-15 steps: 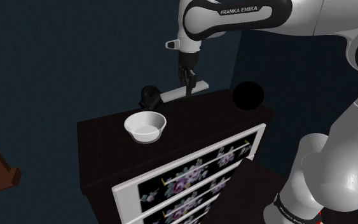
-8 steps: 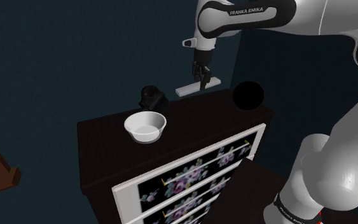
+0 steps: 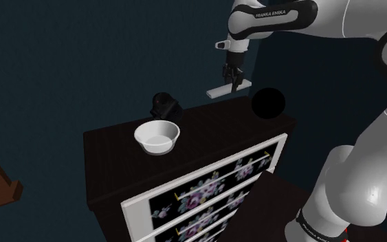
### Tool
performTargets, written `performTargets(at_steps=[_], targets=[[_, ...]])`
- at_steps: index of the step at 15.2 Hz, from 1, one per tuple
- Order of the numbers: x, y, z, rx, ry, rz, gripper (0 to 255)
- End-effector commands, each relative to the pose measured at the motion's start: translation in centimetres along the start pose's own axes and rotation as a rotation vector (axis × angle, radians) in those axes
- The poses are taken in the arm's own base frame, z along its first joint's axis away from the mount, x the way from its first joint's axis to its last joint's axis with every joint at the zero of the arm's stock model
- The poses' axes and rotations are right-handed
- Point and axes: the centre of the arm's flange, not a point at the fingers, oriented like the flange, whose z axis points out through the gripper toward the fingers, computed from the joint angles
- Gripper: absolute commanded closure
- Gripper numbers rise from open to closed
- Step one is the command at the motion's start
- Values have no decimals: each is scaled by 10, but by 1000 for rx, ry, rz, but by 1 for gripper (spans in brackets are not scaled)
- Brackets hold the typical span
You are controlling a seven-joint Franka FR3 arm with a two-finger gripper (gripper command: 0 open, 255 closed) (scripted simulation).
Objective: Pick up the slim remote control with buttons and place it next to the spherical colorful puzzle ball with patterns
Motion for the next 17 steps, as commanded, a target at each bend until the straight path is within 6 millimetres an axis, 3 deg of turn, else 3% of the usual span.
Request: performTargets(at_steps=[1, 15, 17], targets=[[-25, 10, -1, 0, 0, -1, 255], [-194, 79, 0, 0, 0, -1, 255], [-194, 78, 10, 0, 0, -1, 255]])
